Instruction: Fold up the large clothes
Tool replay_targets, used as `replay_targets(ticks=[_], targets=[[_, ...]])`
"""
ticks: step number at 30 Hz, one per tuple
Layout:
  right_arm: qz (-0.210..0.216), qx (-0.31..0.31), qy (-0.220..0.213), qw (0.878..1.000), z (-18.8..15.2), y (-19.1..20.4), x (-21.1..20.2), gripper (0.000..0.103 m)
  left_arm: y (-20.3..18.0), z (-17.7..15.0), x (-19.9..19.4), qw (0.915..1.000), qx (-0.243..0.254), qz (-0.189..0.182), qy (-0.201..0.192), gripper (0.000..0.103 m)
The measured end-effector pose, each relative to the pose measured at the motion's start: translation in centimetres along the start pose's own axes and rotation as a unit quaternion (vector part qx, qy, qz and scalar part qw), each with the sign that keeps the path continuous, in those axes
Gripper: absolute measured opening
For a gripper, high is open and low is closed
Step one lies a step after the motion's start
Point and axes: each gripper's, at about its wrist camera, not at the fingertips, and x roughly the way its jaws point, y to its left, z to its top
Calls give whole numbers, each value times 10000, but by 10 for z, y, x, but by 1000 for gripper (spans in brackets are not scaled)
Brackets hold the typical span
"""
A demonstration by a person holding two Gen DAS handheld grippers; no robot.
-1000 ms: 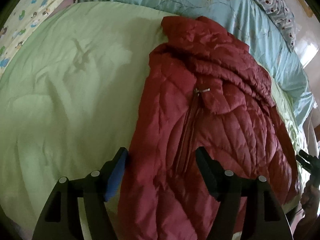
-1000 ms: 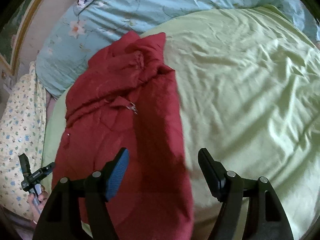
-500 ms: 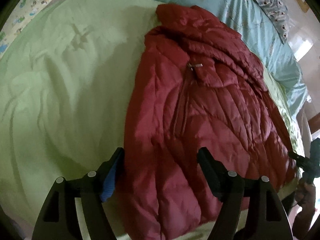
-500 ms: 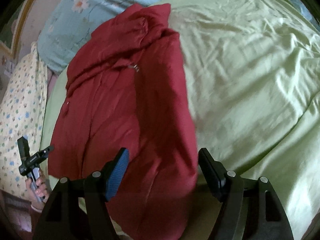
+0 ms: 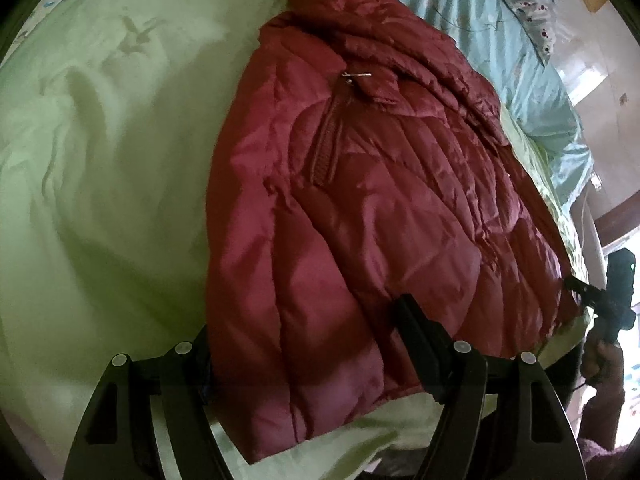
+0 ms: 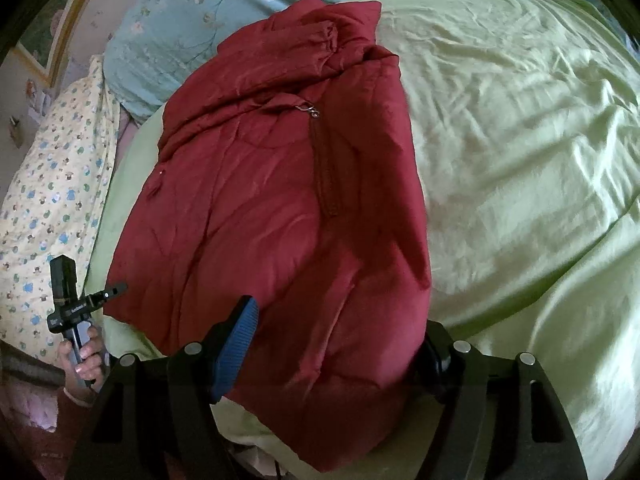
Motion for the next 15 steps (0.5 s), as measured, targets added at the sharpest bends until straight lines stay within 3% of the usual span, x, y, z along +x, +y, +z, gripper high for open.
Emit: replay_targets(ticks=[3, 7, 11, 15], targets=[[66, -21, -18, 10000, -2, 1, -1, 65, -6, -2, -1, 9999, 104, 27, -29, 70], [283, 92, -72, 9995, -4, -4, -3, 64, -9, -3, 0, 9999, 109, -6, -31, 69], [202, 155, 8, 9997, -6, -5, 4, 66, -9, -4, 2, 9999, 139, 20, -41, 69], [106, -34, 37, 9999, -7, 2, 6, 62, -10, -5, 0, 9997, 243, -7, -102, 40]])
